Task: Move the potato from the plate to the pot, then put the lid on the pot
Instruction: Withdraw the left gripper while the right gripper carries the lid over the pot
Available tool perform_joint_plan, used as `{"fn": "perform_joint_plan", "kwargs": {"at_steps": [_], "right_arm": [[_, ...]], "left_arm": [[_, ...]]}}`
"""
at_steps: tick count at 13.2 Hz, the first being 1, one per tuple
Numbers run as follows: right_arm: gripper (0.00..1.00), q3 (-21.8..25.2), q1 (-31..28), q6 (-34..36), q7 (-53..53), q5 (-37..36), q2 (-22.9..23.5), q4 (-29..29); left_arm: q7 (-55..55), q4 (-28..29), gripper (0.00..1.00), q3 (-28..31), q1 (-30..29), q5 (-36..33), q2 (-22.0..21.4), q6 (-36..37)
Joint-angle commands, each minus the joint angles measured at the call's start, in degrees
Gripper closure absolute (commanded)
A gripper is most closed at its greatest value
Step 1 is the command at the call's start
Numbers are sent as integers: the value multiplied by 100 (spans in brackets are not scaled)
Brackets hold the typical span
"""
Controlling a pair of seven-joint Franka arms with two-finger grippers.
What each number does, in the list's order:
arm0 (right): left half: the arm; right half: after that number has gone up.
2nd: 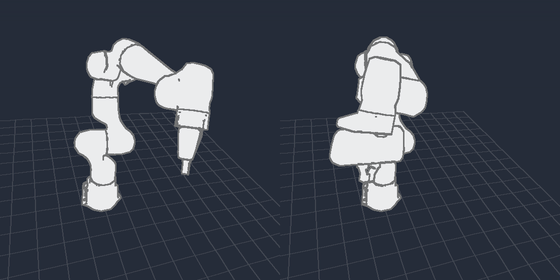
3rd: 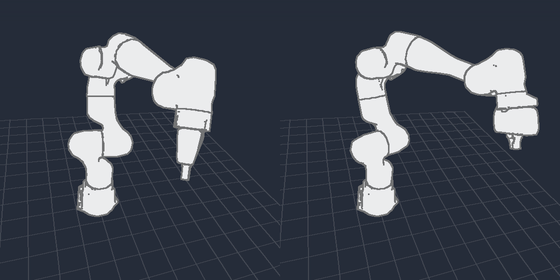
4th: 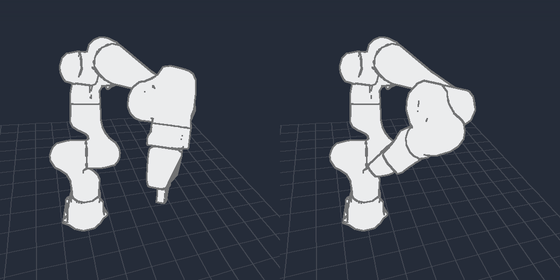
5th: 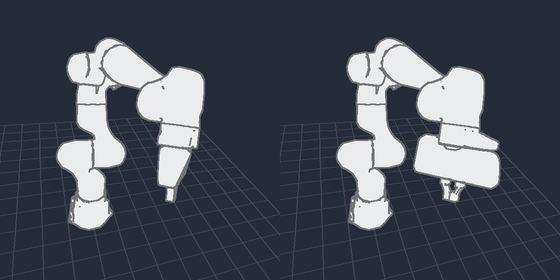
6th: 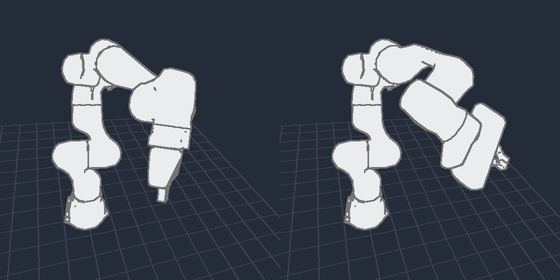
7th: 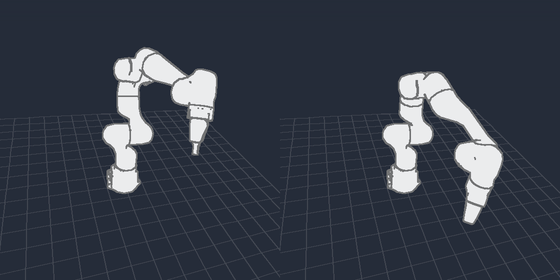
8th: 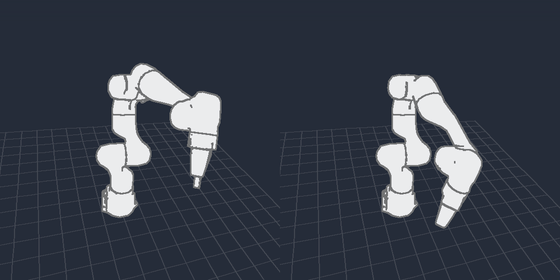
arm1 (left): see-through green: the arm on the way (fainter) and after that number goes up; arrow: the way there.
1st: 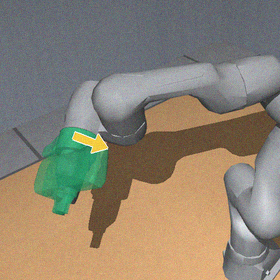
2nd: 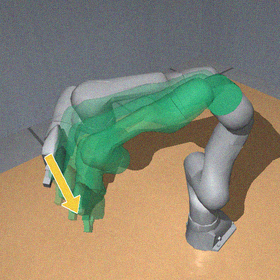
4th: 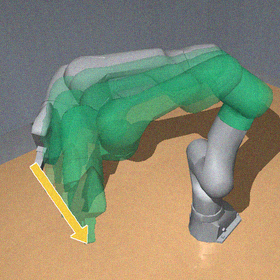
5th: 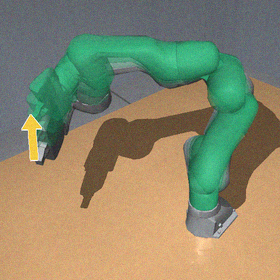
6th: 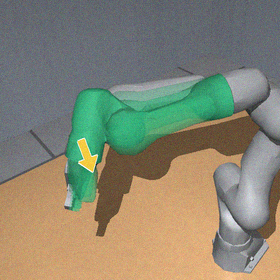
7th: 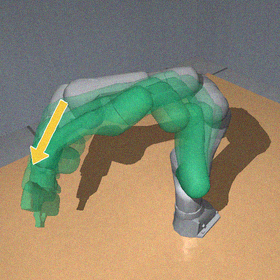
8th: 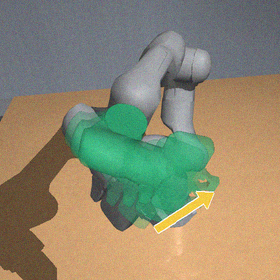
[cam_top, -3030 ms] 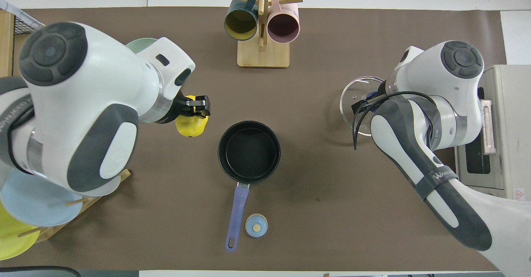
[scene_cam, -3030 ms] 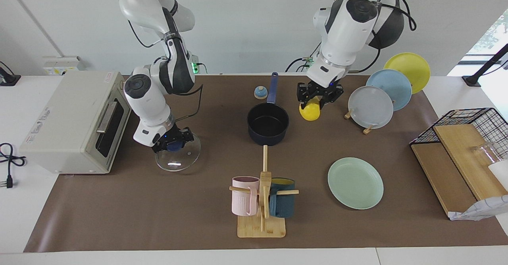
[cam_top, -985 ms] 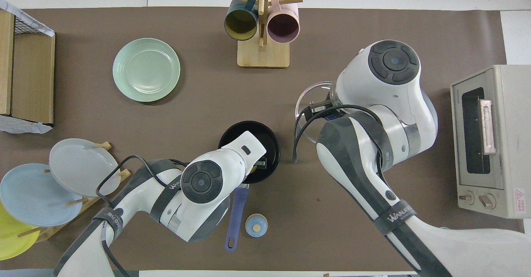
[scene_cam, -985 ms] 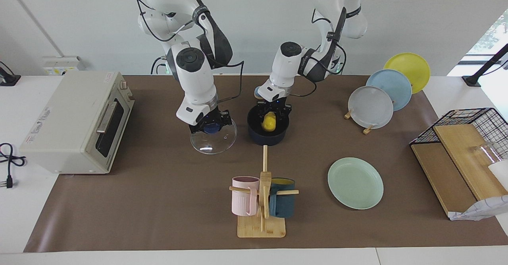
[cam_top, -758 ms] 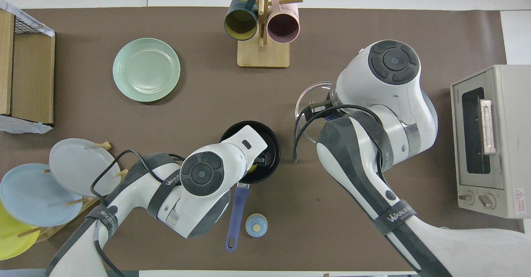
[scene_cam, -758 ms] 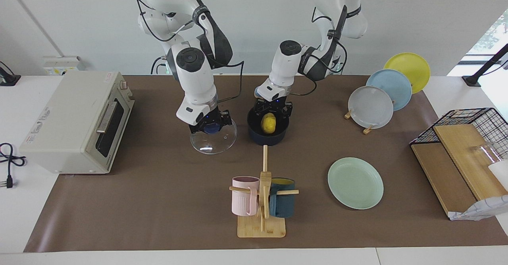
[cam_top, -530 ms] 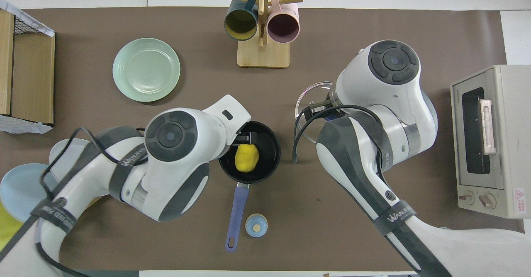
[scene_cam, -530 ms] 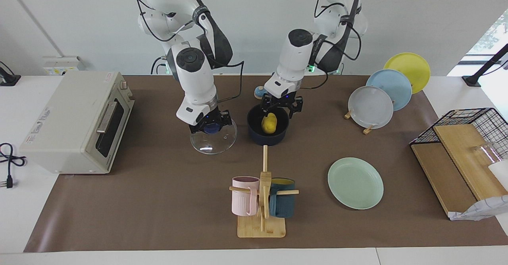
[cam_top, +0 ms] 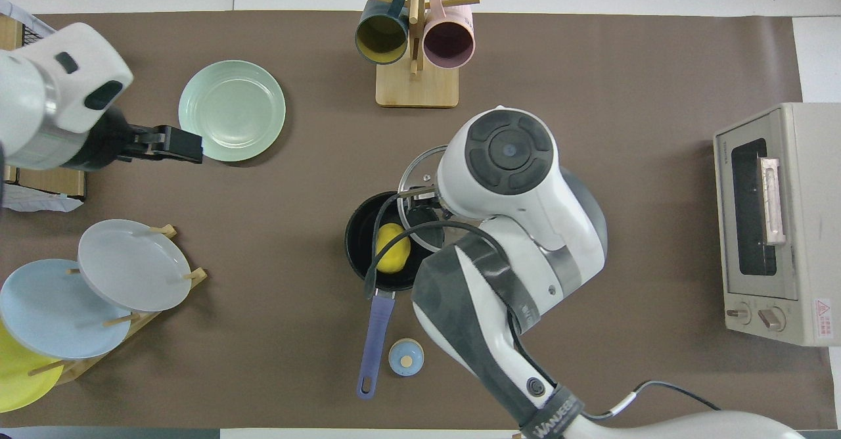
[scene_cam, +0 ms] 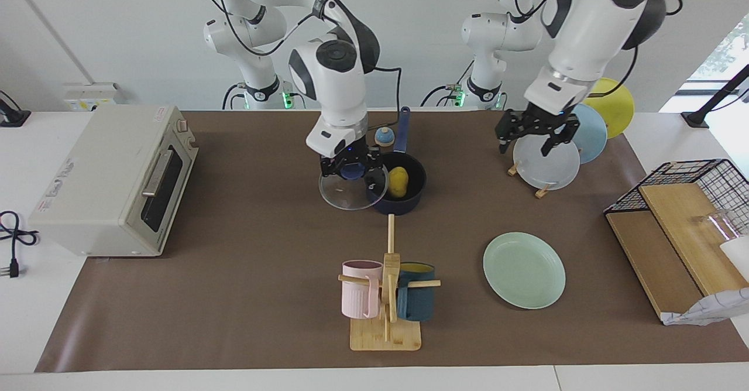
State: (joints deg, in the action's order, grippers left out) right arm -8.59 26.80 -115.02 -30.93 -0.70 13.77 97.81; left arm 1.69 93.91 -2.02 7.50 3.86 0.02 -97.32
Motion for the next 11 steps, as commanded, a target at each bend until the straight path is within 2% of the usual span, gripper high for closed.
{"fn": "perform_joint_plan", "kwargs": {"at_steps": [1, 3, 8, 11], "right_arm": [[95, 7, 534, -108, -798, -193, 204, -148], [95, -2, 764, -196, -1169, -492, 371, -148], [94, -2, 861, -205, -1188, -527, 503, -122], [94, -2, 844, -214, -1170, -545, 574, -139]], "left_arm": [[-459, -162, 0, -89, -441, -86, -36, 397], [-459, -163, 0, -71, -468, -324, -159, 625], [-442, -522, 0, -27, -451, -562, -177, 1452], [-415, -479, 0, -36, -451, -536, -248, 1488]]}}
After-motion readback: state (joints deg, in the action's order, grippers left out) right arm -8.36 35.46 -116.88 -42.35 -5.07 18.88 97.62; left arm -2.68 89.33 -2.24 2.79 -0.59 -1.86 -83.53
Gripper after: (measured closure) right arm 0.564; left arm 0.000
